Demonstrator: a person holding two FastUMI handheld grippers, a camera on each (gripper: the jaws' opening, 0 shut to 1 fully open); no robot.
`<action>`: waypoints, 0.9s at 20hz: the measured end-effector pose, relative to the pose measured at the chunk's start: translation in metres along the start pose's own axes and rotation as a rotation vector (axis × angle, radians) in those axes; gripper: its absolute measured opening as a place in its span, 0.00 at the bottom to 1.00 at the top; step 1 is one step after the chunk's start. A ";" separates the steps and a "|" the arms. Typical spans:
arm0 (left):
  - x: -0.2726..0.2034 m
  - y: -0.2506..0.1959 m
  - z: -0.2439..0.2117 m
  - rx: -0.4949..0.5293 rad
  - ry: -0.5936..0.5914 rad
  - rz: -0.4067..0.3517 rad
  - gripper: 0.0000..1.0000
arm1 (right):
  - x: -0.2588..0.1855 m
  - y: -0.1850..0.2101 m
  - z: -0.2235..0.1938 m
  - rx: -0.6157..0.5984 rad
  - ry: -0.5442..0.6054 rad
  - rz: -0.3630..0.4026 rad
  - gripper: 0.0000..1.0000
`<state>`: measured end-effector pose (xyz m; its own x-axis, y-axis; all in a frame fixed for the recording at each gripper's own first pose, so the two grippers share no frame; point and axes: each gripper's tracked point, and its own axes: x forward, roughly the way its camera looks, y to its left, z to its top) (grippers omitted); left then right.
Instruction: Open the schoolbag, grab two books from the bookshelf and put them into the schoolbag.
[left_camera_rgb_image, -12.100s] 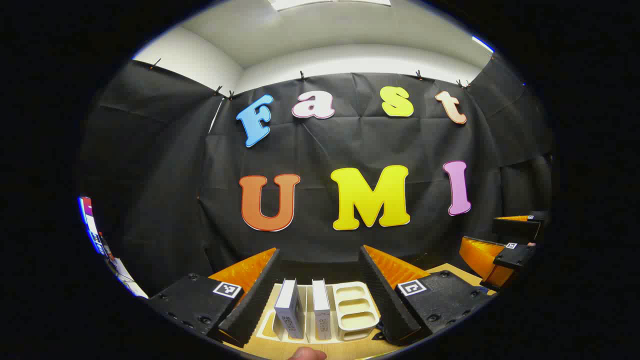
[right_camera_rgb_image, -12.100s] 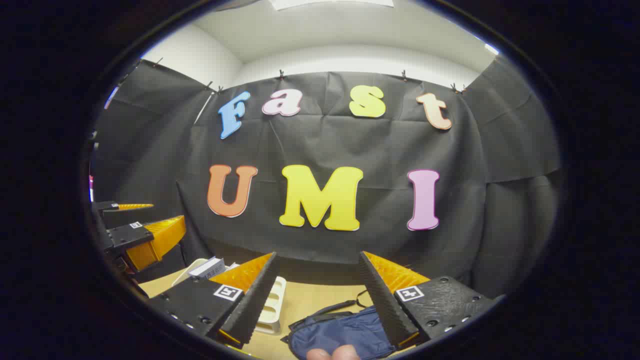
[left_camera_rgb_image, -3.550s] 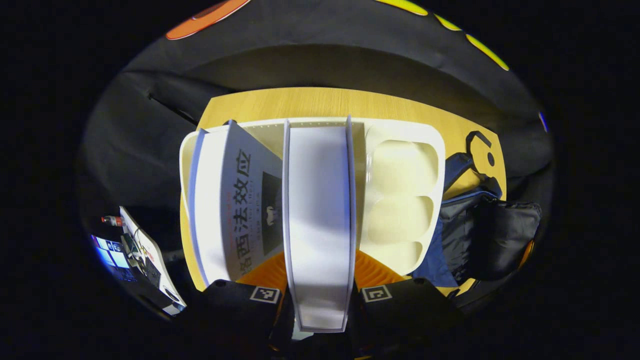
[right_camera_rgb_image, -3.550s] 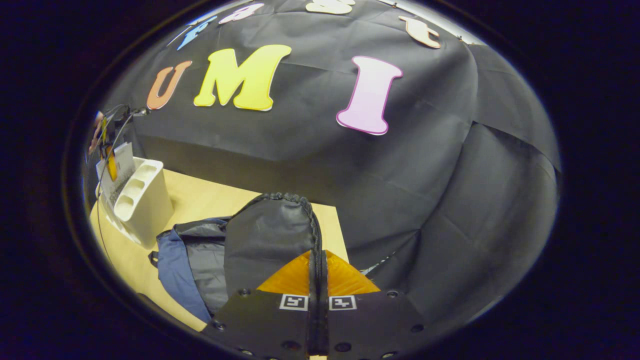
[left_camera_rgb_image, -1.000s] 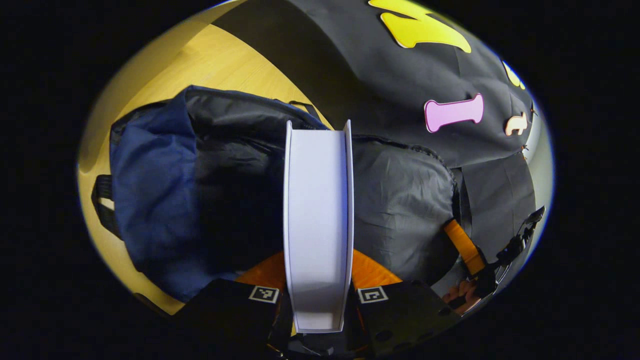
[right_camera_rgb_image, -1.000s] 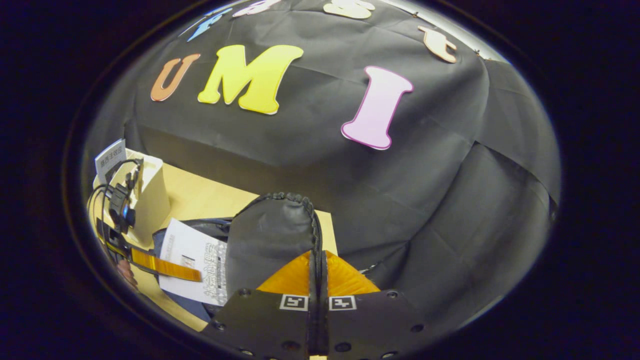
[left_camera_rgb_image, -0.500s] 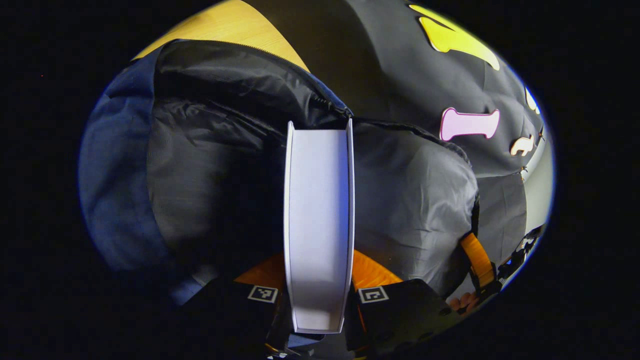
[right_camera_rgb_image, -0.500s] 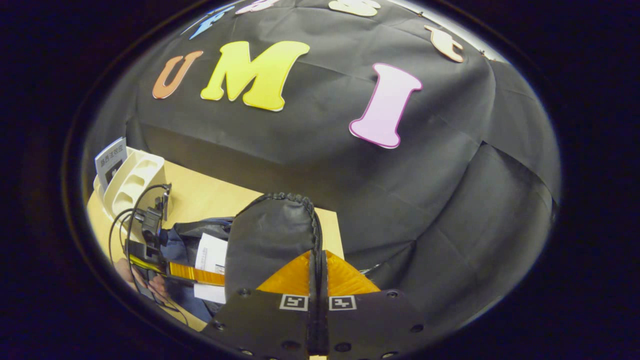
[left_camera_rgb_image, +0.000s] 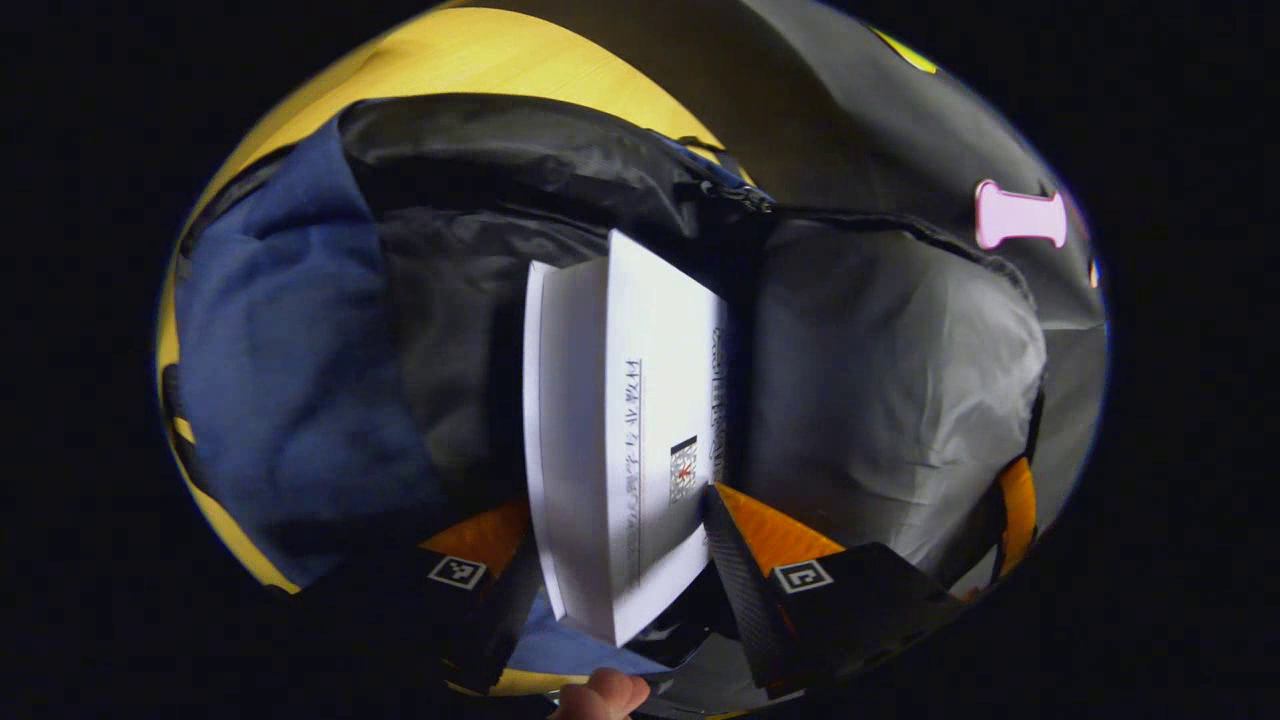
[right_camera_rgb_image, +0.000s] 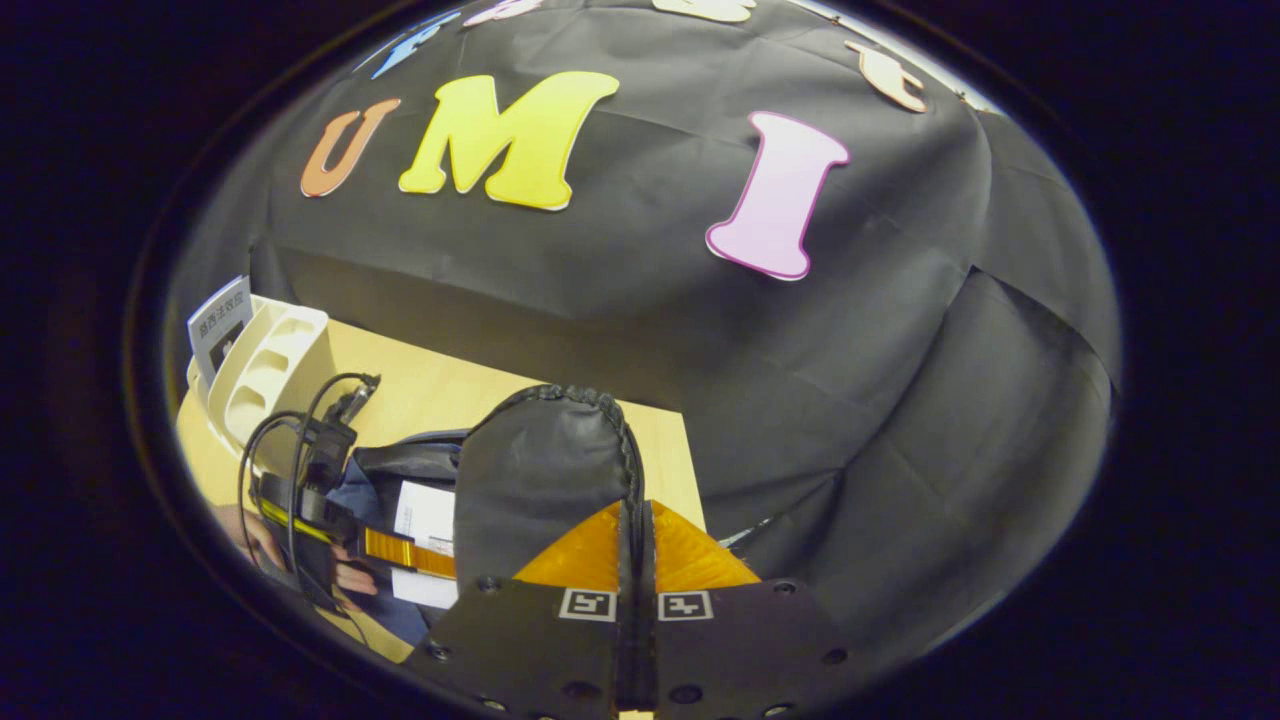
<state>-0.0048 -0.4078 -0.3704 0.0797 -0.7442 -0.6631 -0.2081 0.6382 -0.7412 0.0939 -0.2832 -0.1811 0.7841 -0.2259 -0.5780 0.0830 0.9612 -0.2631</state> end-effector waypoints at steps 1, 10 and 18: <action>-0.009 0.002 0.000 0.007 0.006 0.018 0.97 | 0.000 0.000 -0.002 0.000 0.002 0.000 0.01; -0.123 0.021 0.035 0.385 -0.157 0.369 0.93 | -0.007 0.007 -0.005 -0.003 0.001 -0.009 0.01; -0.222 0.031 0.014 0.484 -0.146 0.486 0.93 | -0.016 0.018 -0.002 -0.003 -0.012 -0.014 0.00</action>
<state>-0.0152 -0.2202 -0.2480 0.2249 -0.3401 -0.9131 0.2015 0.9331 -0.2979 0.0817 -0.2629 -0.1782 0.7904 -0.2372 -0.5648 0.0921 0.9575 -0.2733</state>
